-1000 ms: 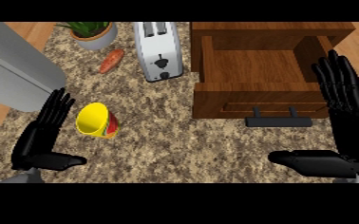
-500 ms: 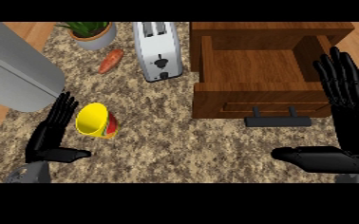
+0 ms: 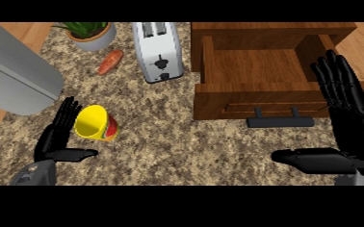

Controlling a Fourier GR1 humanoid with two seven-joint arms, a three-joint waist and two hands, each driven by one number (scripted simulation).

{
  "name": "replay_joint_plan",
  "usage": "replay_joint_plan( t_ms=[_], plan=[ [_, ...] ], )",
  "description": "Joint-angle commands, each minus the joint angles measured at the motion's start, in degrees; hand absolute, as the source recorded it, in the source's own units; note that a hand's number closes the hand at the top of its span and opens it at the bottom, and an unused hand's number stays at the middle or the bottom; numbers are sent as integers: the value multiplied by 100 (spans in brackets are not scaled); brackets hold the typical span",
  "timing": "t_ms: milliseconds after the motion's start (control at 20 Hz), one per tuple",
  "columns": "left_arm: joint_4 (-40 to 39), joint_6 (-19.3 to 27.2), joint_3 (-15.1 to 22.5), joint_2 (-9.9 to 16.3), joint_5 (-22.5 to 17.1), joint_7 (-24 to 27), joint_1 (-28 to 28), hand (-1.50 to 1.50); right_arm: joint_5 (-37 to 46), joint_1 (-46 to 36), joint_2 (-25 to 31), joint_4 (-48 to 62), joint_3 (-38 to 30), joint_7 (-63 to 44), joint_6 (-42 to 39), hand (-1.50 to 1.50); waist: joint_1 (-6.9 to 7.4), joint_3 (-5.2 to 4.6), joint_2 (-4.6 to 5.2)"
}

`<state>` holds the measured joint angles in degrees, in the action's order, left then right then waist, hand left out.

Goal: Pick up the cup, place it into the drawer and close the drawer

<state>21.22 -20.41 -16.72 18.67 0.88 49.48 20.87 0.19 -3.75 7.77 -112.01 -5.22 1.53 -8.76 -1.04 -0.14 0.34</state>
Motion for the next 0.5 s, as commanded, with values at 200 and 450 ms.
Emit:
replay_joint_plan(
  t_ms=[200, 450],
  plan=[
    [-690, -204, 83, -74, 213, 1008, 280, -150, 165, -84, -206, 196, 183, 73, 122, -150, -6, -6, 15],
    [-884, -168, 125, -62, 299, 1165, 363, -150, -25, -385, 27, 204, -46, -140, -7, -150, -19, -9, 24]
  ],
)
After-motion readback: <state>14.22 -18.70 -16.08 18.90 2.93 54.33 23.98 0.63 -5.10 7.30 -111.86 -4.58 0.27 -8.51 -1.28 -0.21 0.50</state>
